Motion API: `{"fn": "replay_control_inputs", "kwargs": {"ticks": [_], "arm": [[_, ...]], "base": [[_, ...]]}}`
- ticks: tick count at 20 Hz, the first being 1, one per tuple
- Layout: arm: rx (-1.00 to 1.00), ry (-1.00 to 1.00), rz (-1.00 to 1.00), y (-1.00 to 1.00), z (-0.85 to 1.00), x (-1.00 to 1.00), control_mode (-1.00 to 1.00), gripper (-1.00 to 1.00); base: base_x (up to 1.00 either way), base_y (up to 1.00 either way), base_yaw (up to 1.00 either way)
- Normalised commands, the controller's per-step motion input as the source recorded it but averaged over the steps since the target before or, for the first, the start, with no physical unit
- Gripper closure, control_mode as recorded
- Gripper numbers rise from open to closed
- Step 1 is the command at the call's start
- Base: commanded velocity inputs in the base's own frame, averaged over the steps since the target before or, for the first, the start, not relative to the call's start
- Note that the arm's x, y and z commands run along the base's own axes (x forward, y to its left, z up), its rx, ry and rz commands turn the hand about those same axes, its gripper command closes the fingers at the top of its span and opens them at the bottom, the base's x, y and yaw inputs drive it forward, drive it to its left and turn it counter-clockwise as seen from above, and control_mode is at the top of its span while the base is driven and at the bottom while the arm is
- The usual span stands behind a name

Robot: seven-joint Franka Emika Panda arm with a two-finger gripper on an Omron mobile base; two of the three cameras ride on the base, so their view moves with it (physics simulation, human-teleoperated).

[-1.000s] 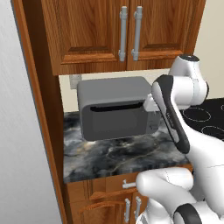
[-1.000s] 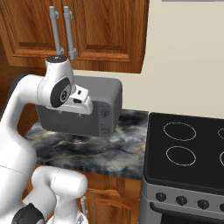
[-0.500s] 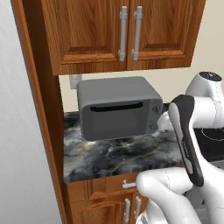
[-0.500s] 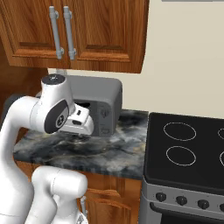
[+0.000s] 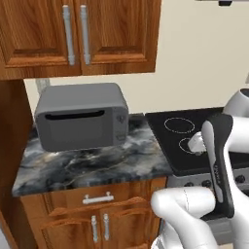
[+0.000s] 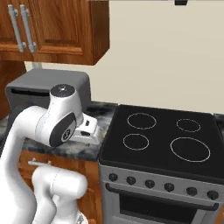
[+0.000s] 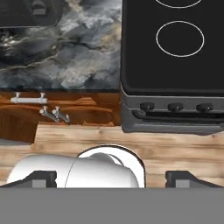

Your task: Navigate to the sink.

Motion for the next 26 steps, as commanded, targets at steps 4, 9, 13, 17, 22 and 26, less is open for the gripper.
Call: {"fn": "replay_control_inputs", "kwargs": {"ticks": [4, 9, 13, 17, 22, 26], "arm": [[0.0, 0.0, 0.0, 0.0, 0.0, 0.0, 1.0, -1.0], [0.0, 0.0, 0.0, 0.0, 0.0, 0.0, 1.0, -1.0], [0.0, 0.0, 0.0, 0.0, 0.0, 0.0, 1.0, -1.0], [0.0, 0.0, 0.0, 0.0, 0.0, 0.0, 1.0, -1.0], [0.0, 0.0, 0.0, 0.0, 0.0, 0.0, 1.0, -1.0], [0.0, 0.0, 0.0, 0.0, 0.0, 0.0, 1.0, -1.0]], "base": [[-0.37, -1.0, 0.08], [-0.48, -1.0, 0.06], [-0.64, -1.0, 0.02], [-0.51, -1.0, -0.16], [-0.03, -1.0, -0.55], [0.0, -0.9, -0.8]]}}
